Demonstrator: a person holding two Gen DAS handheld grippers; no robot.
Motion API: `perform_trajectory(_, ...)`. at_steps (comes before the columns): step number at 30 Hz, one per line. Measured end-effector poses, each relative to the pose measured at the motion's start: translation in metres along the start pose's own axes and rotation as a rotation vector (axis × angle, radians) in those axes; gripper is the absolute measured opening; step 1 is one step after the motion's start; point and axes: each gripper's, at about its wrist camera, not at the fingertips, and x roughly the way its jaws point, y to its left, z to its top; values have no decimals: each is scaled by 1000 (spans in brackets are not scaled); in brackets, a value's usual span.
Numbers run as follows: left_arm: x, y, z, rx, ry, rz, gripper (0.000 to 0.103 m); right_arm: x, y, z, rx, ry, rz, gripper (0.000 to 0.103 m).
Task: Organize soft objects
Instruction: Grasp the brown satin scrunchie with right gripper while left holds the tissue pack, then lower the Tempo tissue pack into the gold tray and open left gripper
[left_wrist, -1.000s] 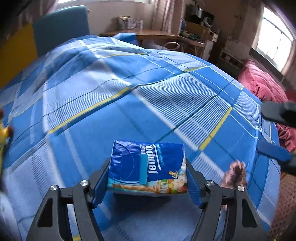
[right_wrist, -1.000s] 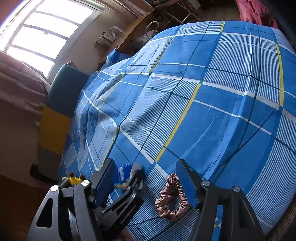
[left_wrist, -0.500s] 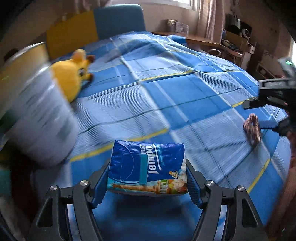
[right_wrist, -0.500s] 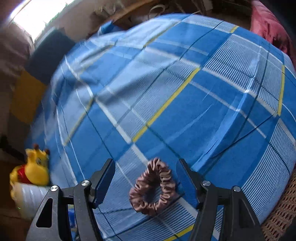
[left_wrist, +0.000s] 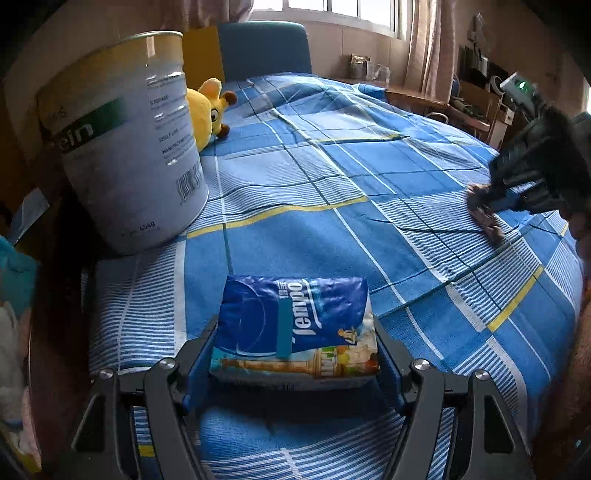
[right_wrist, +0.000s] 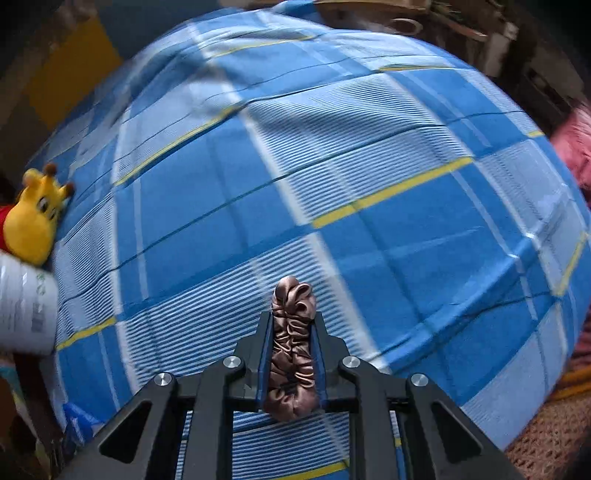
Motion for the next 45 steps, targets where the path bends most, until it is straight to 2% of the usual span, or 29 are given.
perform_trajectory(1,0,1,0,-4,-2,-6,74,-3,5,-1,-16,-6,78,18)
perform_trajectory(2,-1,1,-1,-6,-6,-9,74,-4,10,-2,-39,-12,90,18)
perform_trajectory(8,0,0,-3,-1,-26,-11,74,10,20,-3,-84,45,53,18)
perform_trajectory(13,-2,0,-5,1,-36,-11,74,11,19,-3,-77,49,56,20)
perform_trajectory(22,-3,0,-7,-1,-47,-11,74,15,35,-8,-177,42,-21,24)
perform_trajectory(29,-4,1,-7,-4,-47,-17,73,20,56,-15,-313,17,-121,24)
perform_trajectory(33,-5,3,-4,-15,-25,-26,73,22,58,-15,-329,10,-129,24)
perform_trajectory(37,-22,11,4,-90,-14,-64,73,19,57,-20,-343,6,-139,25)
perform_trajectory(45,-70,13,20,-90,-107,-17,73,19,61,-23,-345,-4,-138,25)
